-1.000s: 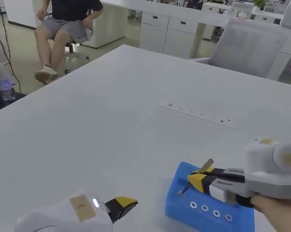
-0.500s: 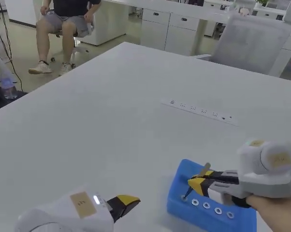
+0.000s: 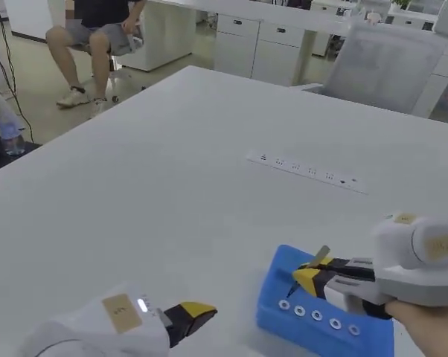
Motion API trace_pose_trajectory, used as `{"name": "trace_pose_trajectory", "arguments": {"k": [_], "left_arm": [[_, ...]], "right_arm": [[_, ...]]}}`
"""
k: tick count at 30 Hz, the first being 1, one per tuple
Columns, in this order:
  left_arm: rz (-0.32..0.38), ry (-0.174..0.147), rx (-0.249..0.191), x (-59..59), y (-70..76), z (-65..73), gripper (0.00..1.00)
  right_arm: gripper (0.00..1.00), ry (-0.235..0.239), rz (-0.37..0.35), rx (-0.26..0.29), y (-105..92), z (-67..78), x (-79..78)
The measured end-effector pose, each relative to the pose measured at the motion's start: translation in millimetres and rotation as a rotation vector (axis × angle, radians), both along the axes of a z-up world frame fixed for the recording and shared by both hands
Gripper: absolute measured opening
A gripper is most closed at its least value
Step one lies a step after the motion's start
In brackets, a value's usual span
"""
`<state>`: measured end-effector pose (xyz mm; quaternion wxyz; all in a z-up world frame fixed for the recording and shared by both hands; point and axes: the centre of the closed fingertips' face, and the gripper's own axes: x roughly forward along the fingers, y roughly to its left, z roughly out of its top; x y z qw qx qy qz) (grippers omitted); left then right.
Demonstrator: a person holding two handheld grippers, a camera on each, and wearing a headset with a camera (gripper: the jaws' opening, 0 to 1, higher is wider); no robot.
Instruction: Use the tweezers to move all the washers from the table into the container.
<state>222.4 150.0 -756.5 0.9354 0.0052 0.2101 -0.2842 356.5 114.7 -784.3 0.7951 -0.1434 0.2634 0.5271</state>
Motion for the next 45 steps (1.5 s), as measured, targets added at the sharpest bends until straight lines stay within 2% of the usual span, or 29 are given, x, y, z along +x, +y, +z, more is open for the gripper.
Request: {"name": "trace_pose_trajectory", "arguments": {"k": [7, 12, 18, 24, 27, 31, 34, 37, 39, 40, 43, 45], "left_arm": [[-0.016, 0.013, 0.018, -1.8, -1.9, -3.3, 0.49], [-0.041, 0.030, 0.043, -4.5, -5.1, -7.9, 0.46], [-0.056, 0.054, 0.035, -6.6, -5.7, -11.9, 0.42], [-0.070, 0.068, 0.051, -8.7, -5.8, -15.6, 0.38], [-0.086, 0.081, 0.054, -10.8, -7.6, -17.6, 0.38], [-0.110, 0.098, 0.089, -14.2, -7.5, -22.2, 0.36], [-0.174, 0.139, 0.102, -21.6, -13.7, -27.8, 0.36], [-0.210, 0.177, 0.094, -26.1, -17.2, -32.0, 0.32], [-0.229, 0.219, 0.102, -29.1, -16.5, -37.4, 0.26], [-0.254, 0.236, 0.082, -31.6, -19.8, -37.6, 0.24], [-0.285, 0.254, 0.019, -33.6, -26.8, -31.3, 0.20], [-0.323, 0.254, 0.023, -33.4, -29.1, -28.1, 0.20]], "right_arm": [[0.03, -0.032, -0.017, 0.057, -13.9, 27.2, -16.6], [0.03, -0.034, -0.020, 0.069, -26.6, 33.7, -33.8], [0.03, -0.014, -0.019, 0.075, -39.7, 34.2, -52.0], [0.03, 0.017, -0.012, 0.063, -50.7, 24.3, -70.7], [0.03, 0.049, -0.002, 0.056, -54.6, 12.5, -80.7], [0.03, 0.098, 0.013, 0.038, -57.7, -4.1, -92.5], [0.03, 0.114, 0.031, 0.013, -61.3, -11.1, -101.2], [0.03, 0.117, 0.049, -0.007, -64.8, -13.5, -107.4], [0.03, 0.111, 0.054, -0.031, -68.2, -15.7, -110.8], [0.03, 0.109, 0.056, -0.038, -69.5, -16.3, -111.9], [0.03, 0.106, 0.061, -0.053, -73.9, -18.2, -115.5], [0.03, 0.103, 0.072, -0.063, -75.8, -19.5, -119.2]]}}
